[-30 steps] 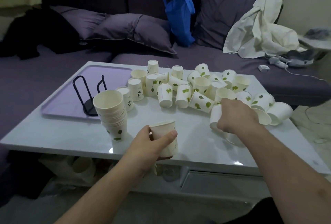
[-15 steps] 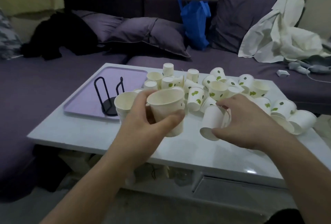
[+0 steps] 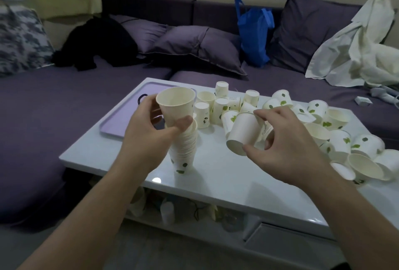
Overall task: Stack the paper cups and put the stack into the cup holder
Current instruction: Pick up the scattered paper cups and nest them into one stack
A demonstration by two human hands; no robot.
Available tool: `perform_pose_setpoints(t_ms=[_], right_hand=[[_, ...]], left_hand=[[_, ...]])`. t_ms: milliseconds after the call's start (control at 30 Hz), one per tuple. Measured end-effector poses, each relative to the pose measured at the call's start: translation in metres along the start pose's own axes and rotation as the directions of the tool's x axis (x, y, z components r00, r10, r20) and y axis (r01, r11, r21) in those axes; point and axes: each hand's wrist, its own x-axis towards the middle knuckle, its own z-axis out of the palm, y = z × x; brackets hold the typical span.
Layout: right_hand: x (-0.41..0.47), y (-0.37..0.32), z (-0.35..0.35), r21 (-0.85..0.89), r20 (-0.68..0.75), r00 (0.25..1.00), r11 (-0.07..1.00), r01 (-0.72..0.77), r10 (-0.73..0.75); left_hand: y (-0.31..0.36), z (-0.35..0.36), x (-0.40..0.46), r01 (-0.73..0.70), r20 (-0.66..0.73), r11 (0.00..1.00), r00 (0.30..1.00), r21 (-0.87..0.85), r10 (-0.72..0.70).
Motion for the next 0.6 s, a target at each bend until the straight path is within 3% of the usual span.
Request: perform_pose_setpoints(t_ms=[133,267,467,600], right_hand=[[0.007,-0.005,0.009,0.042,-0.056,0.998,0.999,0.027,-0.025],[0.013,-0.008,0.016,0.086,-0.127,0.989,0.992,0.09,-0.078],[0.027,-0.026,0.021,0.102,-0.306,0.919,0.951,0.293,-0.25],[0.035,-0.051,0.031,0.091,-0.308,0.871,0.899,0.428,-0.383]], left_hand=[[-0.002,0.0,0.005,-0.01,-0.005,1.0,1.0,-0.004,0.01],[-0.012,0.0,0.007,0.056,0.081,0.996,0.995,0.069,-0.061],[-0.017,-0.002,0.007,0.108,0.116,0.99,0.986,0.088,-0.118],[-0.016,-0.006,0.003,0.064,0.136,0.995,0.988,0.082,-0.075]])
